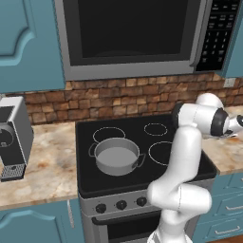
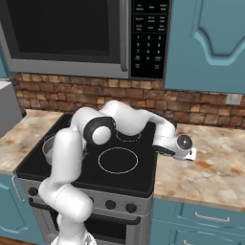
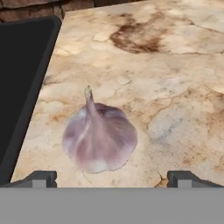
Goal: Turn on the burner for the pot on the stove. Wait thirty seconds for the pot to heat up. Then add the garlic to the pot.
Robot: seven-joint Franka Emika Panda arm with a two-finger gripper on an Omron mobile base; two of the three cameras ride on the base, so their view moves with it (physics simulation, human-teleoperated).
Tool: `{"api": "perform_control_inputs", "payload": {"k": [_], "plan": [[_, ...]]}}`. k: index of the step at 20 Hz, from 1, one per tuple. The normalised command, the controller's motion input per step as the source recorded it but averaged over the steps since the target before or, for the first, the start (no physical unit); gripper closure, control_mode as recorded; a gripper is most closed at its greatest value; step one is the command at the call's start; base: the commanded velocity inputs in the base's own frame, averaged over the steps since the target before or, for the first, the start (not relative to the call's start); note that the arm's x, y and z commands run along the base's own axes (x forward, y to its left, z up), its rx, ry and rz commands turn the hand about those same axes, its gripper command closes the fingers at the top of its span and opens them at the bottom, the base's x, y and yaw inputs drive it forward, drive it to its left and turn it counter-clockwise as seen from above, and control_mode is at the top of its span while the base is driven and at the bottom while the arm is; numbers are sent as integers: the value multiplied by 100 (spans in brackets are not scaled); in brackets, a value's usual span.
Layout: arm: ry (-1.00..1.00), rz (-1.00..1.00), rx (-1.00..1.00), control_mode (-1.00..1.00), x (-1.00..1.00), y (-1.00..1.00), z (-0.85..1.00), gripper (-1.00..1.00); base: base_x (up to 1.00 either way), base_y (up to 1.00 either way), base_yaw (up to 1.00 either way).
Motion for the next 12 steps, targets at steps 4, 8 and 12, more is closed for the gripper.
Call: {"api": "perform_control_inputs", "payload": {"k": [4,8,12], "plan": [[0,-3,0,-100,26,17,0,-100,0,0,0],[0,0,0,-100,53,-6,-13,-100,0,0,0],[0,0,0,-100,30,-10,-22,-100,0,0,0]]}}
